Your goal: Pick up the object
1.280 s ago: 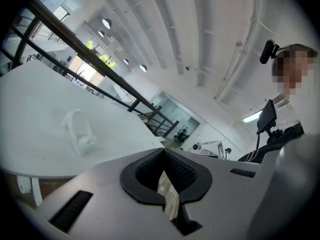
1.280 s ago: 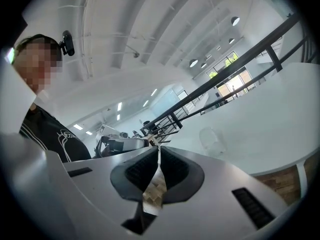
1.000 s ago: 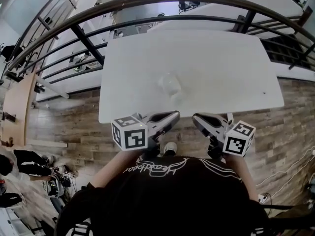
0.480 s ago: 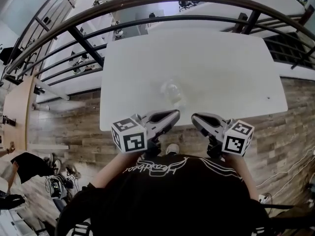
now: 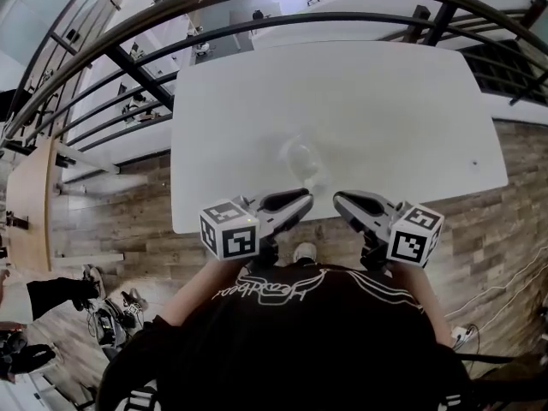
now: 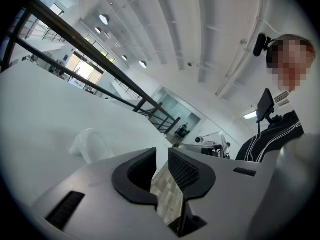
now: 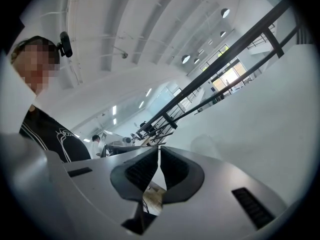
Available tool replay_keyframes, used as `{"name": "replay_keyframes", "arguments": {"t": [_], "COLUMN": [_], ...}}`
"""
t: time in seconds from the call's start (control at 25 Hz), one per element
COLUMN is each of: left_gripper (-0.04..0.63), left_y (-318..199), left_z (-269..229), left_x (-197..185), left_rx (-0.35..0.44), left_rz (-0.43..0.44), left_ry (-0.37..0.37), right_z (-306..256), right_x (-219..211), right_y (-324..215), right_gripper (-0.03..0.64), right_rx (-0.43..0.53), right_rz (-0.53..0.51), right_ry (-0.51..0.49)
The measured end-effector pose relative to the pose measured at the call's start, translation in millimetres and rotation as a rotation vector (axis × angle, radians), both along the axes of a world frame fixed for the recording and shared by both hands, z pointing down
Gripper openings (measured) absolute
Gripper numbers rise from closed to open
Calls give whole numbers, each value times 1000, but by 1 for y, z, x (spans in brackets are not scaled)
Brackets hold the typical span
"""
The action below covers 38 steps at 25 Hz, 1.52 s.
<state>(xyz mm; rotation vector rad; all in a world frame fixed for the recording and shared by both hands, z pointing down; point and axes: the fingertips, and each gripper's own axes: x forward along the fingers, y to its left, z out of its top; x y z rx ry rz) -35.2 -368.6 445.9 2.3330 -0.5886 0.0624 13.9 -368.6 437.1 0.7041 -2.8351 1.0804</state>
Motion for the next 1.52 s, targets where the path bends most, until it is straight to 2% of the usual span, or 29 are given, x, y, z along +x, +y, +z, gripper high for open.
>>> {"name": "replay_keyframes", "arguments": {"t": [0.08, 0.2, 0.48, 0.84, 1.52], "left_gripper": [117, 150, 163, 163, 138], "left_y": [-7, -23, -65, -81, -108], "left_z": [9, 23, 77, 139, 161], "left_x": [3, -1, -27, -50, -42], "left_rx": [-22, -48, -146, -253, -359], "left_rz": [10, -21, -178, -291, -285], "left_ry": [0, -18, -139, -295, -235], "right_z": [7, 17, 27, 43, 54], "right_x": [4, 5, 6, 12, 8], "right_y": [-6, -14, -28, -30, -59], "right_gripper": [21, 21, 21, 21, 21], "right_rx": [-15, -34, -52, -85, -108], "right_rz": [15, 27, 51, 83, 80], "right_ry": [-2, -1, 10, 17, 13]}}
